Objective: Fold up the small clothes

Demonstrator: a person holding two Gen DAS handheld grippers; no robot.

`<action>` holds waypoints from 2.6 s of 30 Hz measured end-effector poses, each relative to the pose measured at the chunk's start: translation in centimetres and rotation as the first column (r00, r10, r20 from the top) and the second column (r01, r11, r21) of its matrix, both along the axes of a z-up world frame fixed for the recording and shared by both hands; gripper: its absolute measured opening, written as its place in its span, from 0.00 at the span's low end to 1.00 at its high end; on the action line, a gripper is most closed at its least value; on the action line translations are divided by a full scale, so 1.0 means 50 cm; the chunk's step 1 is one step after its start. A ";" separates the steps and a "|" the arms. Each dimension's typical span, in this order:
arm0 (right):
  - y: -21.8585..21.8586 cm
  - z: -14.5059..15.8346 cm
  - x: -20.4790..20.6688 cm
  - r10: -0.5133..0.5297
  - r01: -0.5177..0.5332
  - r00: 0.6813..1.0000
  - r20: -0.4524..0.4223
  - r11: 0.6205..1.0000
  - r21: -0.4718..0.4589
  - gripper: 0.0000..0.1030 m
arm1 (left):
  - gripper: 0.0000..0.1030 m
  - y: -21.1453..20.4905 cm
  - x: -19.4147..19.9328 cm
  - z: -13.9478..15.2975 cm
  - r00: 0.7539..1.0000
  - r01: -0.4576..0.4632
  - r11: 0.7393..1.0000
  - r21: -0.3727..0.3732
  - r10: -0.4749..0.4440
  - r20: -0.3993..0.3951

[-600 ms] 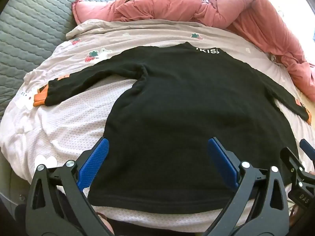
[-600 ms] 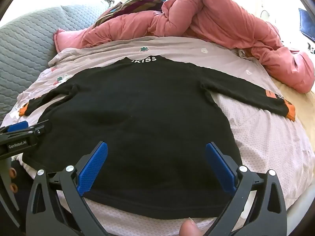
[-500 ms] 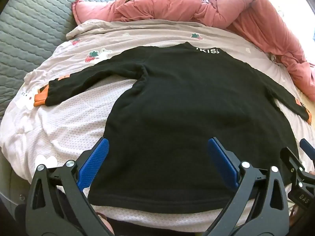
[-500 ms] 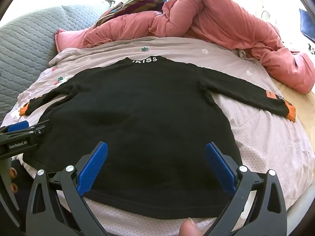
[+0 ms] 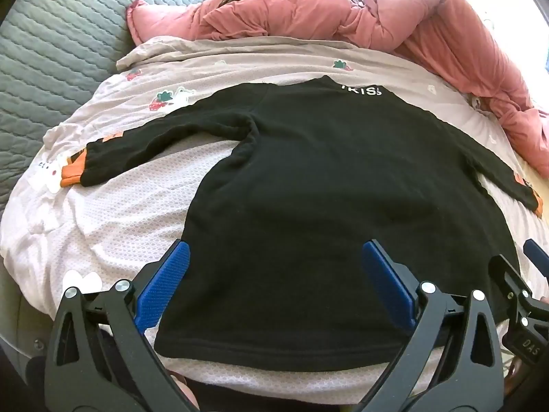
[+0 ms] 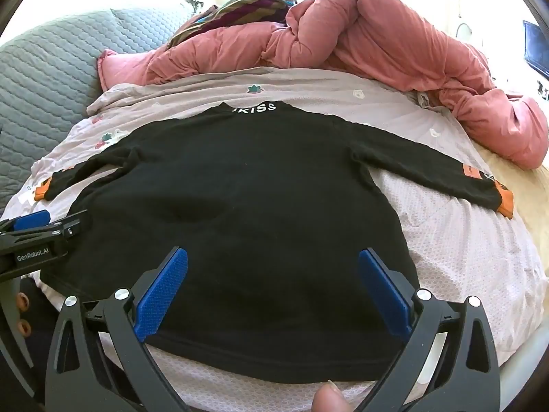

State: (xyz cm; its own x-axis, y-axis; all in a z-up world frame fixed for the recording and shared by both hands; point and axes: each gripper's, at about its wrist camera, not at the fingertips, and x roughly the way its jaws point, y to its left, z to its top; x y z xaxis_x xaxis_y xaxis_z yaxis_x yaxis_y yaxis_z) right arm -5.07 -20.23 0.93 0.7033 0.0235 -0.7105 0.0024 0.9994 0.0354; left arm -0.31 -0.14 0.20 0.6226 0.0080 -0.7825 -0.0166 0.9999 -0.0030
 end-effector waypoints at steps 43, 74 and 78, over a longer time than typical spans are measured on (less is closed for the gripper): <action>-0.007 -0.002 -0.004 -0.006 0.006 1.000 0.006 1.000 0.013 0.96 | 0.92 0.003 0.002 0.016 1.000 -0.009 1.000 0.000 0.009 0.011; -0.103 0.022 0.056 -0.115 0.114 0.991 0.062 0.993 0.017 0.96 | 0.92 -0.044 0.055 0.038 1.000 0.009 1.000 0.018 -0.009 -0.004; -0.123 0.019 0.065 -0.133 0.132 0.989 0.061 0.991 0.025 0.96 | 0.92 -0.060 0.071 0.040 1.000 0.019 0.999 0.026 -0.019 -0.008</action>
